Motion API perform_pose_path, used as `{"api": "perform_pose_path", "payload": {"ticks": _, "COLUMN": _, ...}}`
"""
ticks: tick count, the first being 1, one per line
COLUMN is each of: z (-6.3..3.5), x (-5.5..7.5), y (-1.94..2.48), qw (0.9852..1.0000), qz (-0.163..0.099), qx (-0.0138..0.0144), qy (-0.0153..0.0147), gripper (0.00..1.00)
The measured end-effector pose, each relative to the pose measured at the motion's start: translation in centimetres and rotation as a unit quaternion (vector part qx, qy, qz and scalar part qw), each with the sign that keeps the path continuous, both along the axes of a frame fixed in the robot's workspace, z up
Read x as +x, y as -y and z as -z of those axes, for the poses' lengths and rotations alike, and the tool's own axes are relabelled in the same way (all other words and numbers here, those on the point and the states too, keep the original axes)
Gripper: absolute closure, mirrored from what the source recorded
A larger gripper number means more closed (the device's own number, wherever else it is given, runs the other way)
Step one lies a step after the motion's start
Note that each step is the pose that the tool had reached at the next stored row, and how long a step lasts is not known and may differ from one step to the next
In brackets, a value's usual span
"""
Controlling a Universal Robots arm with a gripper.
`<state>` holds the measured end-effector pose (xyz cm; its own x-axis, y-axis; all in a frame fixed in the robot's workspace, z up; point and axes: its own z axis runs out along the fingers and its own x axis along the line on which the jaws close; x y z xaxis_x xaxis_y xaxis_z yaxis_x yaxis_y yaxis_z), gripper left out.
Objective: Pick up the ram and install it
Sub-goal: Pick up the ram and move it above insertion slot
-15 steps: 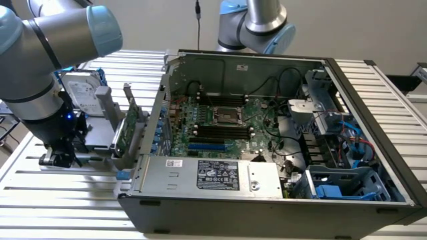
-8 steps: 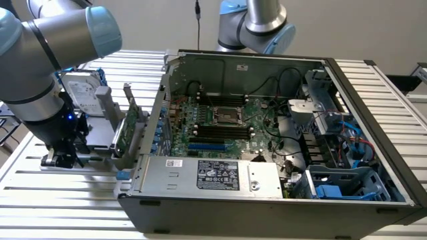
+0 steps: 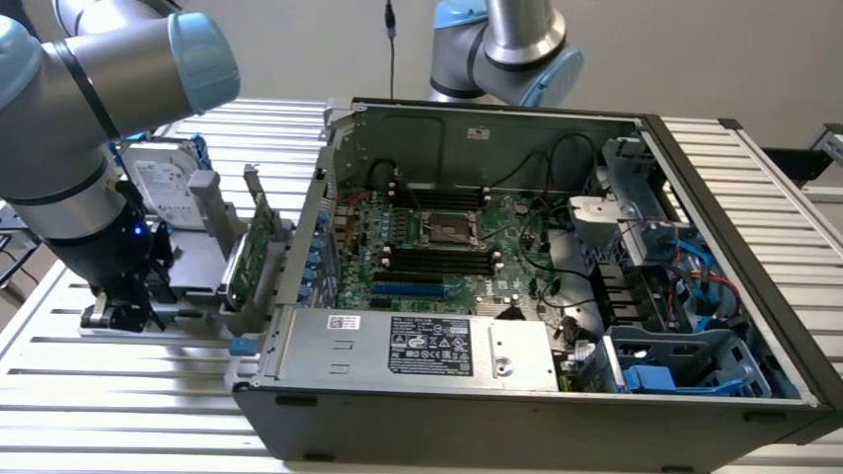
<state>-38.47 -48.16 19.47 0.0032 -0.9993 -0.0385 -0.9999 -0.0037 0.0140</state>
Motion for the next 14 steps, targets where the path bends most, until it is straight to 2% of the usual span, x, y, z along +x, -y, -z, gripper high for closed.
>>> {"api": "perform_pose_path", "payload": {"ticks": 9, "z": 0.00, "x": -0.12, "y": -0.05, "qw": 1.0000, "qz": -0.002, "qx": 0.0000, "qy": -0.0001, "gripper": 0.56}}
{"api": "perform_pose_path", "payload": {"ticks": 10, "z": 0.00, "x": -0.12, "y": -0.05, "qw": 1.0000, "qz": -0.002, "qx": 0.0000, "qy": -0.0001, "gripper": 0.57}}
{"api": "perform_pose_path", "payload": {"ticks": 11, "z": 0.00, "x": -0.12, "y": -0.05, "qw": 1.0000, "qz": -0.003, "qx": 0.0000, "qy": 0.0000, "gripper": 0.64}}
{"api": "perform_pose_path", "payload": {"ticks": 13, "z": 0.00, "x": -0.12, "y": -0.05, "qw": 1.0000, "qz": -0.003, "qx": 0.0000, "qy": -0.0001, "gripper": 0.64}}
{"api": "perform_pose_path", "payload": {"ticks": 14, "z": 0.00, "x": -0.12, "y": -0.05, "qw": 1.0000, "qz": -0.002, "qx": -0.0001, "qy": -0.0001, "gripper": 0.71}}
